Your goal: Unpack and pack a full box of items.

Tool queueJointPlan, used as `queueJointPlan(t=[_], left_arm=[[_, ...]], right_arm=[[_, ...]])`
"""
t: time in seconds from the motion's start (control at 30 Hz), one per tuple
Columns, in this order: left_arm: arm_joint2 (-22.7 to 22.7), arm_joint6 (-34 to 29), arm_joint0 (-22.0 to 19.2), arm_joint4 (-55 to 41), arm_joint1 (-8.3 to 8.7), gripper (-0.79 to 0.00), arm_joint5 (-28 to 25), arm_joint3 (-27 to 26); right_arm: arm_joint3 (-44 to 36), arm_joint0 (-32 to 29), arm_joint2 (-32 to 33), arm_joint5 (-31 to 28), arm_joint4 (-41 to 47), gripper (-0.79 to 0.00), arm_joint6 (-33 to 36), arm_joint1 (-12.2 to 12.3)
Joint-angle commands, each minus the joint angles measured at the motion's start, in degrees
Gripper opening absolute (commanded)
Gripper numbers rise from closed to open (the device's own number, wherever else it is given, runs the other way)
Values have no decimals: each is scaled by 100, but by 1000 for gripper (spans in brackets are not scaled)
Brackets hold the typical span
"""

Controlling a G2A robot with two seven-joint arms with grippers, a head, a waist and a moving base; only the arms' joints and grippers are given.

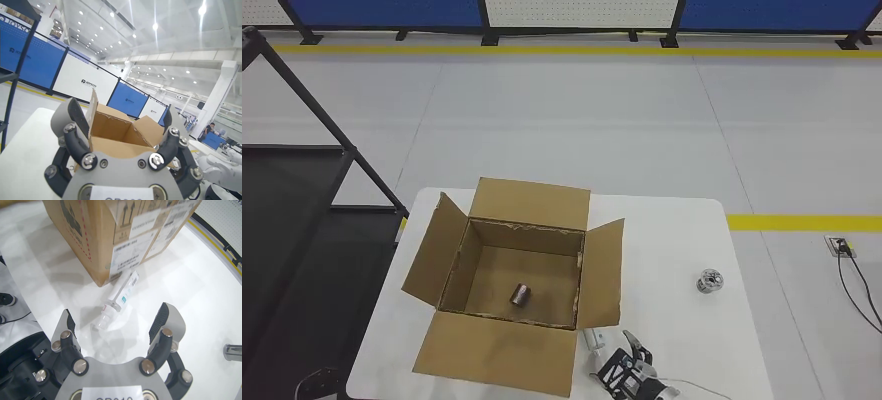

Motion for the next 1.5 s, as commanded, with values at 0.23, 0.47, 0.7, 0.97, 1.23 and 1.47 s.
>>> queueJointPlan(t=[0.23,0.47,0.7,0.97,1.23,1.47], left_arm=[[-66,-209,-36,-147,-42,0,-209,-6],[-103,-277,-51,-90,-82,0,-277,-1],[-196,-321,-104,-88,-117,0,-321,68],[-272,-366,-137,-109,-160,0,-366,97],[-313,-429,-211,-114,-201,0,-429,147],[-363,-530,-269,-153,-232,0,-529,175]], right_arm=[[459,226,-340,517,-67,-219,-230,-44],[626,439,-590,810,-194,-240,-34,-87],[851,686,-750,1001,-272,-252,192,-124],[939,814,-841,1048,-287,-539,346,-143],[590,554,-559,1193,-245,-785,198,-85],[-315,-135,94,1256,-35,-785,-130,35]])
